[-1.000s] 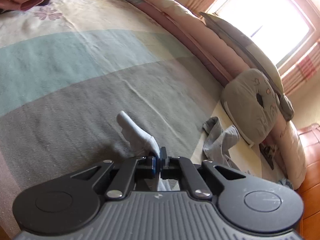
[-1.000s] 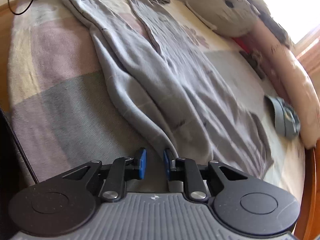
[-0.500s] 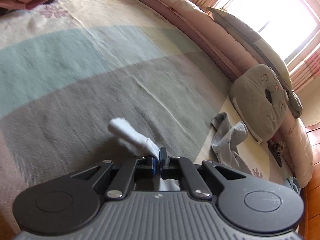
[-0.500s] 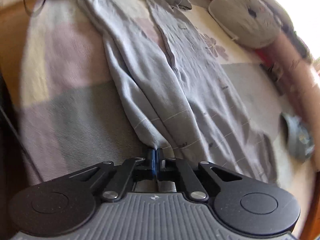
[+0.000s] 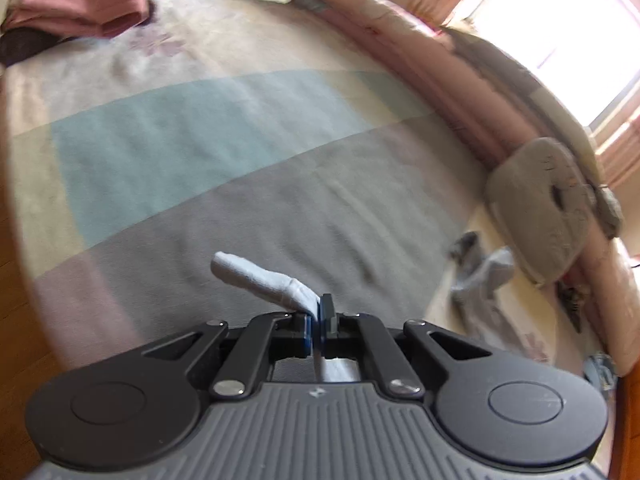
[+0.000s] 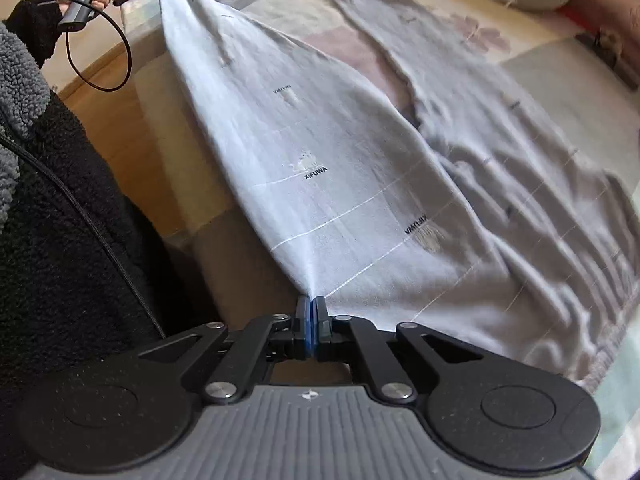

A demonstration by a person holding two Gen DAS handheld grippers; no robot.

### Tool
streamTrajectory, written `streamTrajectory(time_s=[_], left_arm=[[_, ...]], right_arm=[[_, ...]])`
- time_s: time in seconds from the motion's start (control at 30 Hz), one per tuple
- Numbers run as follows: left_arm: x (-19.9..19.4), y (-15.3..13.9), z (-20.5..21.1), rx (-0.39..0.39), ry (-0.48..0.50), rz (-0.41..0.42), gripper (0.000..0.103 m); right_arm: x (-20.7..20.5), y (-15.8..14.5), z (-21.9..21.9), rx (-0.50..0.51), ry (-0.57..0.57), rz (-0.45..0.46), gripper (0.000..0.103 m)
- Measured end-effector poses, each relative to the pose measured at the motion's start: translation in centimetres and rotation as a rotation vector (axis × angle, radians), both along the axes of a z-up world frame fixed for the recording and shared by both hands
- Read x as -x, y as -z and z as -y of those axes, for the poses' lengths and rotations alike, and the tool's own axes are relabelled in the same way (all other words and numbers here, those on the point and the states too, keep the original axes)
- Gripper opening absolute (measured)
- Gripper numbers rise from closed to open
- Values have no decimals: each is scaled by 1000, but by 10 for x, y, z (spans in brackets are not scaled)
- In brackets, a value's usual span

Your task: Fold clothes

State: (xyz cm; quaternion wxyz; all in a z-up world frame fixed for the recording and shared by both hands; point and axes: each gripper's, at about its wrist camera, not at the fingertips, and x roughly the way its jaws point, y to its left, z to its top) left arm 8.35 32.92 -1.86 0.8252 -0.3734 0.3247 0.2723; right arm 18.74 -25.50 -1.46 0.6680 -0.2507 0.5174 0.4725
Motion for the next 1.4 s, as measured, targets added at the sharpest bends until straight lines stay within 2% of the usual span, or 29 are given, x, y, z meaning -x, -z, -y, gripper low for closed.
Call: streamTrajectory(time_s=[0.13, 0.23, 0.37, 0.47, 0.57, 0.67, 0.73, 0.8, 0.87, 0.93, 1.07, 1.17, 1.27, 1.3, 1.4], left_arm=[[10, 16, -6, 26, -31, -38, 2], [19, 16, -6, 25, -38, -31, 2], [32, 15, -11, 24, -63, -27, 2], [36, 24, -13, 39, -70, -35, 2], [36, 23, -8, 4, -62, -18, 2], [43, 9, -1, -47, -50, 55, 2], [48, 2, 2, -89, -33, 82, 11], [53, 3, -3, -89, -64, 48, 17], [57, 6, -10, -83, -102, 6, 15], [58, 6, -14, -94, -115, -5, 15], [57, 5, -18, -117, -125, -25, 23], [34, 6, -2, -155, -12, -41, 26], [3, 12, 27, -221, 162, -84, 27], [-8, 15, 39, -249, 234, -103, 27], [-36, 21, 78, -336, 447, -137, 28]], right_arm=[[6, 17, -10, 30, -25, -41, 3], [13, 21, -17, 19, -49, -81, 2], [17, 21, -23, 28, -59, -66, 3], [8, 20, -19, 22, 0, -50, 4], [1, 19, -14, 10, 55, -35, 6], [3, 19, -15, 2, 68, -30, 7], [4, 21, -16, -6, 79, -31, 9], [4, 23, -17, -13, 93, -34, 11], [1, 25, -16, -20, 106, -41, 11], [-1, 26, -19, -20, 126, -38, 14], [-9, 28, -21, -38, 185, -21, 36], [-16, 35, -23, -54, 246, -13, 45], [-16, 43, -21, -82, 326, -13, 50], [-16, 46, -20, -95, 356, -16, 59], [-9, 48, -15, -164, 442, -34, 77]])
